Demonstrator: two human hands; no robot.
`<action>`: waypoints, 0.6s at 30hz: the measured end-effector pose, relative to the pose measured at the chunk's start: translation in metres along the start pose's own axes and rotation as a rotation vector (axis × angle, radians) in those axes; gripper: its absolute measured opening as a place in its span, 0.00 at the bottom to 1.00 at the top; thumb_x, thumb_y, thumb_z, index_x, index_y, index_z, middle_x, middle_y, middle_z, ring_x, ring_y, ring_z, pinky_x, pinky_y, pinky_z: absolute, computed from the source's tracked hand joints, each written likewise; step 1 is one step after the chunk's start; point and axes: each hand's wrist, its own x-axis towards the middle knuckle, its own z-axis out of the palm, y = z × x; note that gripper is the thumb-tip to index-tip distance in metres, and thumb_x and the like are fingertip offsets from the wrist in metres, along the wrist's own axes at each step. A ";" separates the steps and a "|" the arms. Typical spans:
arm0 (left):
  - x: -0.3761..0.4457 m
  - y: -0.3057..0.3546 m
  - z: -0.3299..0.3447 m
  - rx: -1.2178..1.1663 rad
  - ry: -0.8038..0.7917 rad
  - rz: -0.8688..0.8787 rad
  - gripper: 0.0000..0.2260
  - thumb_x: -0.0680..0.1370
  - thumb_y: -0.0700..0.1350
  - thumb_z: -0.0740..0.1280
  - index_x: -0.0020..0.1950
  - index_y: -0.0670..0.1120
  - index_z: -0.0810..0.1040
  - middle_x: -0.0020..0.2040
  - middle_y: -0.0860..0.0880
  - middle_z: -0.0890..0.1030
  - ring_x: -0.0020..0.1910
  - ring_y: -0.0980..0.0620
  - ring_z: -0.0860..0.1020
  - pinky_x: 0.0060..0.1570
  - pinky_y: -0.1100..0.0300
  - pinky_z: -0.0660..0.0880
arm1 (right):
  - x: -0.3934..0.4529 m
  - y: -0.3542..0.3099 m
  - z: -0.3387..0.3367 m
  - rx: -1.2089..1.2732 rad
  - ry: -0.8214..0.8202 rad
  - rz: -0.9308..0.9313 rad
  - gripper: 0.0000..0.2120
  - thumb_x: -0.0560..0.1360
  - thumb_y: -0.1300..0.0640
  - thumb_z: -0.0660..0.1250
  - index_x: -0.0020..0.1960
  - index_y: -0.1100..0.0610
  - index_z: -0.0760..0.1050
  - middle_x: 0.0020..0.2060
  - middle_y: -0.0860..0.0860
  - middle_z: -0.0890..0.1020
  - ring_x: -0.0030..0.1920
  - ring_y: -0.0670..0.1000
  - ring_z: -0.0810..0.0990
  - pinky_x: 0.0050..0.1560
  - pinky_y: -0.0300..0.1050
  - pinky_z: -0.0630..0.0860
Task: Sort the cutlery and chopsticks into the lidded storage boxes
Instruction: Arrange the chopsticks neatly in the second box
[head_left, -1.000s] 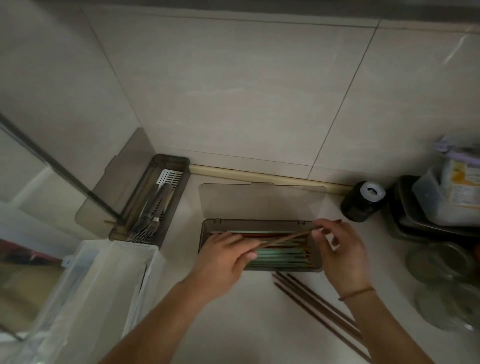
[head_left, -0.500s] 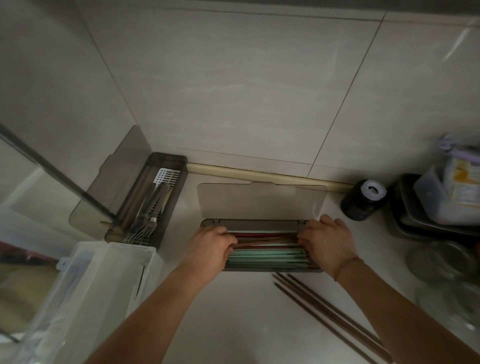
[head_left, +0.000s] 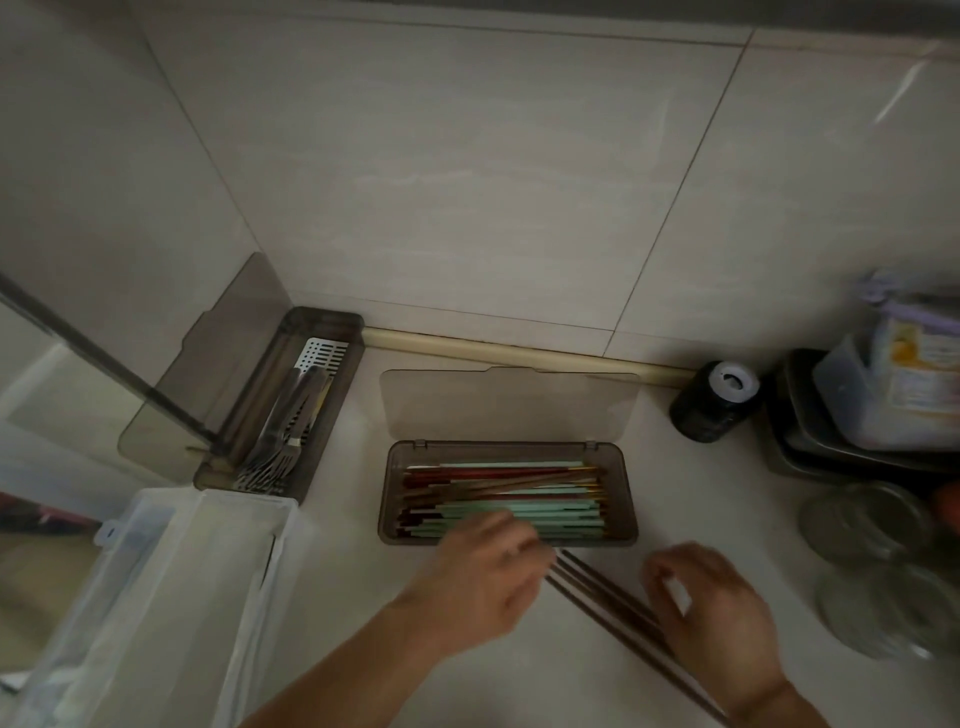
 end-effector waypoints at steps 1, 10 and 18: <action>-0.001 0.010 0.008 0.000 -0.060 0.072 0.06 0.76 0.48 0.64 0.52 0.51 0.77 0.46 0.53 0.76 0.46 0.53 0.72 0.45 0.60 0.71 | -0.012 0.000 0.001 -0.040 -0.071 0.040 0.09 0.65 0.55 0.77 0.43 0.48 0.80 0.40 0.45 0.80 0.38 0.50 0.80 0.34 0.40 0.77; -0.008 0.064 0.042 -0.073 -0.190 0.122 0.05 0.75 0.52 0.65 0.45 0.52 0.78 0.39 0.54 0.74 0.44 0.53 0.73 0.40 0.61 0.73 | -0.026 -0.024 0.002 -0.160 -0.298 0.235 0.06 0.69 0.50 0.73 0.45 0.45 0.79 0.45 0.43 0.79 0.50 0.51 0.78 0.37 0.46 0.77; -0.001 0.068 0.014 -0.388 0.025 -0.185 0.13 0.79 0.54 0.63 0.58 0.50 0.78 0.52 0.51 0.80 0.51 0.53 0.77 0.51 0.61 0.75 | -0.016 -0.048 -0.054 0.134 -0.068 0.062 0.19 0.62 0.65 0.78 0.47 0.47 0.81 0.39 0.39 0.79 0.37 0.42 0.77 0.29 0.33 0.72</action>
